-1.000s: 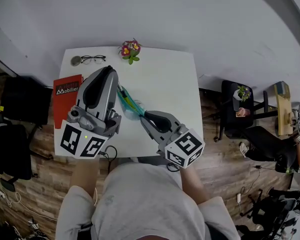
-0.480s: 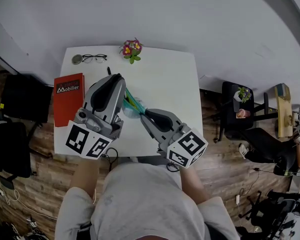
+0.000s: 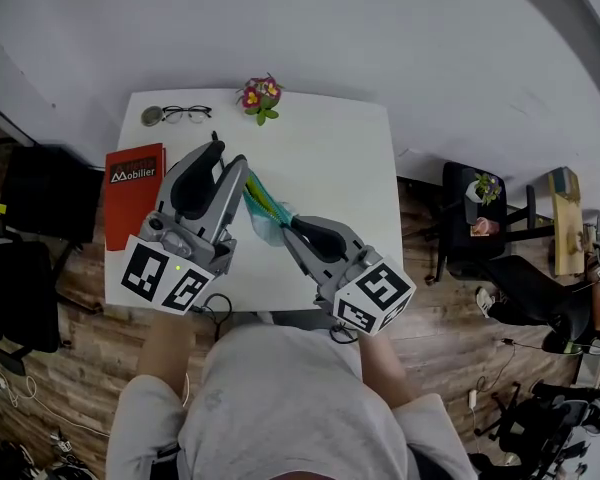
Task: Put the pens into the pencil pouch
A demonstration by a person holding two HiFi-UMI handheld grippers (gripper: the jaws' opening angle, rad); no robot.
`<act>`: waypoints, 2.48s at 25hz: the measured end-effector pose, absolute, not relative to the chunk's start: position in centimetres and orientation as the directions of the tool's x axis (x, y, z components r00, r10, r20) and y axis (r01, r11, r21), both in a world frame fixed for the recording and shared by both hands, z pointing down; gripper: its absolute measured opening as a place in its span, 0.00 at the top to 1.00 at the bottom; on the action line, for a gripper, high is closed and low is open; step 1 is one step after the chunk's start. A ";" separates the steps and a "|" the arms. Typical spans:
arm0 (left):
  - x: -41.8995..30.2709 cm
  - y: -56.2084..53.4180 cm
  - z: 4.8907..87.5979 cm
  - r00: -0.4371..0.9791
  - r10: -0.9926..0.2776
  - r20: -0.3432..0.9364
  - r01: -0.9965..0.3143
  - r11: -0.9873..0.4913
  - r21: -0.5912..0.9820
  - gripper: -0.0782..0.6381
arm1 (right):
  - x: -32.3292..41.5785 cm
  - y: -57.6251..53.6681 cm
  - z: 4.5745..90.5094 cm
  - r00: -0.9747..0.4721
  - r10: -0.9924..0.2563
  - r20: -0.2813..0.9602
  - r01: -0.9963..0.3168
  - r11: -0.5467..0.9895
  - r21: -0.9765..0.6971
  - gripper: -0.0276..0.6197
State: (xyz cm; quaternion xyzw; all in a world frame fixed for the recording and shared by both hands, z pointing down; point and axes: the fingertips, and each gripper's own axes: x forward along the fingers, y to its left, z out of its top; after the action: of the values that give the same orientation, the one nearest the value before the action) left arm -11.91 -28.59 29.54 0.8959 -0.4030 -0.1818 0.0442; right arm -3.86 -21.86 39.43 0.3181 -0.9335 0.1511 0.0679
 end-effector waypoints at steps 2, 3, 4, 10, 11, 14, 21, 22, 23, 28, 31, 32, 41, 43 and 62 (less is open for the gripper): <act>-13.9 -29.6 30.4 0.554 -0.792 -0.258 -0.744 -0.610 0.275 0.73 | -3.4 -21.9 39.7 -0.783 -0.581 0.223 -0.622 0.743 -0.247 0.87; -15.0 -30.2 31.2 0.527 -0.818 -0.232 -0.757 -0.575 0.310 0.73 | -3.1 -22.0 39.8 -0.779 -0.586 0.223 -0.627 0.737 -0.254 0.87; -16.0 -30.7 32.2 0.505 -0.840 -0.196 -0.766 -0.541 0.346 0.73 | -2.8 -22.0 40.0 -0.776 -0.590 0.223 -0.631 0.731 -0.260 0.87; -19.1 -32.3 40.7 0.437 -0.895 0.094 -0.837 -0.366 0.407 0.84 | -1.2 -22.8 40.8 -0.765 -0.603 0.226 -0.644 0.713 -0.277 0.87; -19.2 -32.4 41.9 0.427 -0.894 0.135 -0.848 -0.345 0.401 0.85 | -0.8 -23.0 41.0 -0.762 -0.607 0.226 -0.648 0.707 -0.284 0.87; -18.9 -33.2 45.0 0.407 -0.881 0.242 -0.872 -0.296 0.391 0.85 | 0.0 -23.6 41.3 -0.757 -0.613 0.225 -0.653 0.696 -0.299 0.87; -18.2 -37.9 49.7 0.372 -0.825 0.424 -0.910 -0.235 0.342 0.85 | 1.2 -24.8 41.9 -0.765 -0.604 0.224 -0.643 0.696 -0.320 0.87; -17.9 -38.8 50.5 0.376 -0.811 0.448 -0.908 -0.228 0.351 0.85 | 1.4 -25.1 42.0 -0.766 -0.602 0.224 -0.641 0.697 -0.321 0.87; -17.6 -39.6 51.2 0.381 -0.796 0.470 -0.906 -0.219 0.363 0.85 | 1.7 -25.4 42.1 -0.767 -0.601 0.225 -0.641 0.696 -0.323 0.87; -16.9 -43.9 55.0 0.336 -0.735 0.589 -0.929 -0.156 0.334 0.85 | 3.1 -27.0 42.5 -0.763 -0.604 0.228 -0.644 0.684 -0.343 0.87; -17.0 -46.4 57.1 0.318 -0.703 0.636 -0.929 -0.098 0.357 0.80 | 4.0 -27.8 42.9 -0.759 -0.608 0.231 -0.648 0.674 -0.354 0.87; -17.1 -47.1 57.8 0.313 -0.692 0.650 -0.928 -0.077 0.365 0.76 | 4.4 -28.1 43.0 -0.757 -0.610 0.234 -0.651 0.670 -0.358 0.87; -18.2 -50.5 62.1 0.216 -0.600 0.770 -0.969 -0.033 0.246 0.71 | 6.3 -30.3 45.0 -0.751 -0.609 0.257 -0.656 0.639 -0.402 0.87; -17.9 -51.0 62.9 0.204 -0.579 0.789 -0.974 -0.038 0.224 0.71 | 6.5 -30.8 45.3 -0.752 -0.604 0.263 -0.654 0.638 -0.407 0.87; -18.2 -50.9 65.4 0.137 -0.529 0.838 -0.990 -0.053 0.128 0.79 | 6.1 -31.5 46.2 -0.769 -0.578 0.273 -0.635 0.641 -0.431 0.87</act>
State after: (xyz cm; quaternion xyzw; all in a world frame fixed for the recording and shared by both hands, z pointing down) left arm -18.18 -50.91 65.44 0.6558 -0.5790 0.3105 0.3719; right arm 6.13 -31.50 46.22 0.3355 -0.9041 0.2588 0.0550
